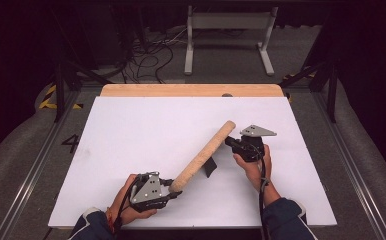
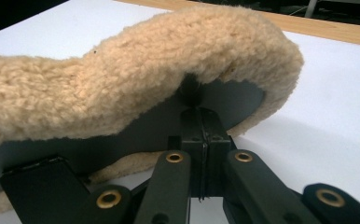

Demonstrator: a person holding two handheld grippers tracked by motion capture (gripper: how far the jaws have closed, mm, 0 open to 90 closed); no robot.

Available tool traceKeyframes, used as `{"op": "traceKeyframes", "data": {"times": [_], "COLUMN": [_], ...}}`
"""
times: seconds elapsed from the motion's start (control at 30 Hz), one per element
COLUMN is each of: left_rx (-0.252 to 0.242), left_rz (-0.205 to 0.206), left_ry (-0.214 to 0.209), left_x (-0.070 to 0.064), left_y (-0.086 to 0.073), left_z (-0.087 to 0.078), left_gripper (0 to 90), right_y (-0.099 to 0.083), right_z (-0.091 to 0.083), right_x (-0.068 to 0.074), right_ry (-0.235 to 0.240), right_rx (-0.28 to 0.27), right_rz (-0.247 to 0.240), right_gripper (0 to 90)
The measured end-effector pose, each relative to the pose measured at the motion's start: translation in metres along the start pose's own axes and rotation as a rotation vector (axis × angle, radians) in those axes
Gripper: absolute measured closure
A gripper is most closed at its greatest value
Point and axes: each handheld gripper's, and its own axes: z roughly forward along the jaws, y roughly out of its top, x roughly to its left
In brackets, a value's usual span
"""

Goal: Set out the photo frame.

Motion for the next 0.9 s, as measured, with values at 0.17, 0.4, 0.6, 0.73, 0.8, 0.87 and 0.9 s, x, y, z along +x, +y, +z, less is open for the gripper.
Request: {"op": "traceKeyframes", "data": {"times": [0.17, 0.4, 0.6, 0.73, 0.8, 0.87, 0.9], "left_rx": [-0.007, -0.009, -0.012, -0.018, -0.022, -0.023, -0.024], "left_rz": [0.016, 0.025, 0.027, 0.025, 0.023, 0.019, 0.02], "left_ry": [-0.035, -0.063, -0.074, -0.075, -0.076, -0.077, -0.077], "left_x": [-0.008, -0.012, -0.014, -0.014, -0.014, -0.014, -0.014], "left_y": [0.005, 0.01, 0.013, 0.015, 0.016, 0.017, 0.018], "left_z": [0.005, 0.012, 0.016, 0.019, 0.021, 0.023, 0.024], "left_gripper": [64.8, 64.2, 63.6, 62.7, 61.9, 61.3, 61.0], "right_y": [0.003, 0.013, 0.016, 0.017, 0.019, 0.021, 0.021], "right_z": [0.004, 0.011, 0.016, 0.018, 0.018, 0.02, 0.02], "right_x": [0.002, 0.007, 0.011, 0.013, 0.015, 0.017, 0.017], "right_ry": [0.006, 0.019, 0.036, 0.045, 0.051, 0.061, 0.059], "right_rx": [-0.004, 0.02, 0.044, 0.061, 0.073, 0.093, 0.097], "right_rz": [-0.016, -0.029, -0.044, -0.05, -0.056, -0.07, -0.073], "right_gripper": [90.0, 90.0, 89.5, 89.4, 89.4, 89.4, 89.4]}}
